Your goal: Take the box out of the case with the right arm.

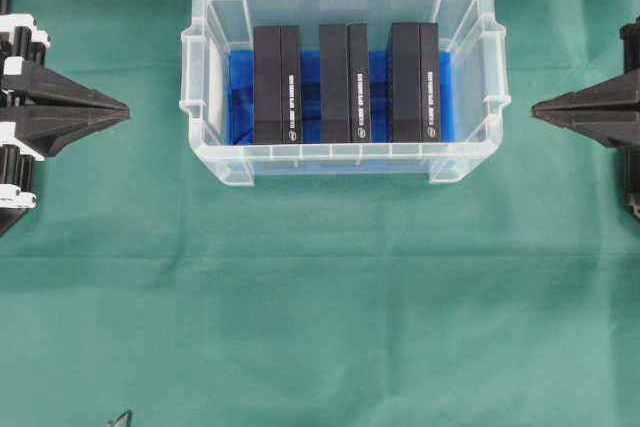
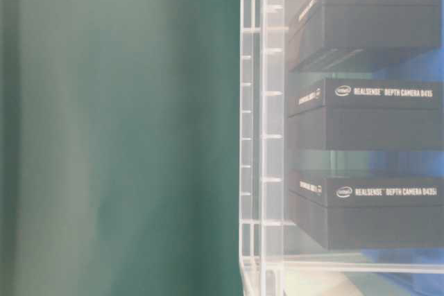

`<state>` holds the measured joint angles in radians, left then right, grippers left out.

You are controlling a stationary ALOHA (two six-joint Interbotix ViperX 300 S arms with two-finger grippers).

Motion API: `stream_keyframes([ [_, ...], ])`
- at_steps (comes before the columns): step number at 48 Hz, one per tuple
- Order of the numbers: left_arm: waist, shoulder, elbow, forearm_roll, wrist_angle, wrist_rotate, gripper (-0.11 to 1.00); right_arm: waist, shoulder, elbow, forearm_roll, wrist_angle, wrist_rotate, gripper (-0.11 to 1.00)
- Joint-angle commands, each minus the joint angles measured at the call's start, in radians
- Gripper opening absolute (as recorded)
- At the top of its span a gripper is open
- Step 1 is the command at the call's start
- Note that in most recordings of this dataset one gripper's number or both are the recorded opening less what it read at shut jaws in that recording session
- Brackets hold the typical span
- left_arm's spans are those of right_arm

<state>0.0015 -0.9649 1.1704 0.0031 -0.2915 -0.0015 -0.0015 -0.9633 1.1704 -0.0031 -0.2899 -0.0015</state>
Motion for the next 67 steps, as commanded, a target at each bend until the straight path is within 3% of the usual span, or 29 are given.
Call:
stream_keyframes([
  [1, -0.006, 0.006, -0.025, 0.025, 0.038, 0.002, 0.00, -0.005, 0.014, -0.008, 0.005, 0.002, 0.005, 0.00],
  [13, -0.006, -0.017, -0.052, 0.023, 0.104, -0.006, 0.00, -0.005, 0.048, -0.072, 0.005, 0.169, 0.095, 0.00],
  [22, -0.006, -0.054, -0.156, 0.025, 0.196, -0.026, 0.00, -0.005, 0.041, -0.219, 0.005, 0.287, 0.175, 0.00],
  [37, -0.006, -0.032, -0.410, 0.025, 0.529, -0.032, 0.00, -0.015, 0.063, -0.477, 0.002, 0.555, 0.179, 0.00],
  [53, -0.006, -0.021, -0.463, 0.025, 0.643, -0.035, 0.00, -0.026, 0.071, -0.520, 0.000, 0.664, 0.190, 0.00],
  [59, -0.011, -0.008, -0.511, 0.023, 0.795, -0.034, 0.00, -0.026, 0.080, -0.548, 0.000, 0.790, 0.190, 0.00],
  [67, -0.028, 0.028, -0.600, 0.023, 1.077, -0.037, 0.00, -0.026, 0.118, -0.632, 0.002, 1.080, 0.192, 0.00],
])
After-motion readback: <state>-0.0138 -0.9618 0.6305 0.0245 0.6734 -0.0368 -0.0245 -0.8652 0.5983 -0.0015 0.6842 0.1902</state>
